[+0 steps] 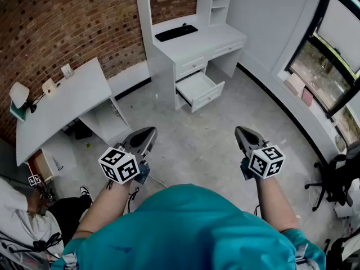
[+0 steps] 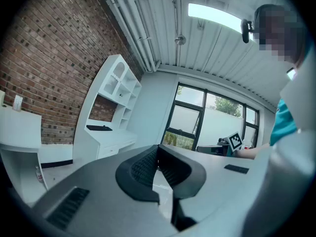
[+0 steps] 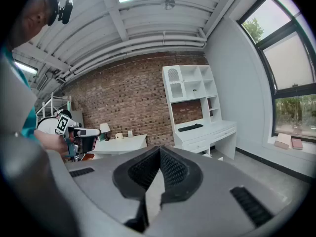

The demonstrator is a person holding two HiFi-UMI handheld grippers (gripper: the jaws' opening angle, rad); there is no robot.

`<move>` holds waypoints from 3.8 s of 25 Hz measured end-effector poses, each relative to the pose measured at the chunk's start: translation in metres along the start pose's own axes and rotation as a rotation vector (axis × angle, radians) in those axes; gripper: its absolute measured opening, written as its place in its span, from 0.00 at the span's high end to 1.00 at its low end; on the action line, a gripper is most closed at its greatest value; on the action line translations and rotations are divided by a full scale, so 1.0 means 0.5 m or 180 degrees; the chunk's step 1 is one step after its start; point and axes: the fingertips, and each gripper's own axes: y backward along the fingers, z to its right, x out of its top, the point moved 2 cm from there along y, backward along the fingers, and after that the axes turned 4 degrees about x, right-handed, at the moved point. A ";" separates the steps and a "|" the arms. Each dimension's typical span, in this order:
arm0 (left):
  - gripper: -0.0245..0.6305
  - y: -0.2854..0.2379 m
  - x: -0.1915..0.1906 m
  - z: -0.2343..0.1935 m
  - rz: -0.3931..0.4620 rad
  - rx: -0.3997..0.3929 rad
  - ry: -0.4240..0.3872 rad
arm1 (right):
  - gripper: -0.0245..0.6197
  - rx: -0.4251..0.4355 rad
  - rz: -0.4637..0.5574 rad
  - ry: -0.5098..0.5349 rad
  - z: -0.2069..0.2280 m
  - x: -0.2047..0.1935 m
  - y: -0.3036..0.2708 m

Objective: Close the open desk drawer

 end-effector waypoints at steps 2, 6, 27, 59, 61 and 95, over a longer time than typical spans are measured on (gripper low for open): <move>0.94 0.000 0.001 0.001 -0.0001 -0.0001 0.0005 | 0.93 0.0006 -0.0002 0.0002 0.000 0.002 -0.002; 0.94 -0.004 0.005 -0.001 0.0005 -0.0014 0.0018 | 0.93 0.0002 -0.0002 -0.0003 0.003 0.004 -0.004; 0.94 -0.171 -0.003 0.103 0.0010 0.0064 0.0036 | 0.93 0.0106 -0.0010 0.0082 0.160 0.017 0.056; 0.94 -0.494 0.175 -0.358 -0.0060 -0.0542 -0.0007 | 0.93 -0.0262 0.0120 0.0030 0.284 0.164 -0.404; 0.94 -0.512 0.198 -0.415 -0.0090 -0.0579 -0.0008 | 0.93 -0.0329 0.0135 0.0001 0.289 0.182 -0.455; 0.94 -0.938 0.150 -0.551 -0.0202 0.0040 0.0057 | 0.93 0.0267 0.0040 -0.0131 0.778 0.209 -0.754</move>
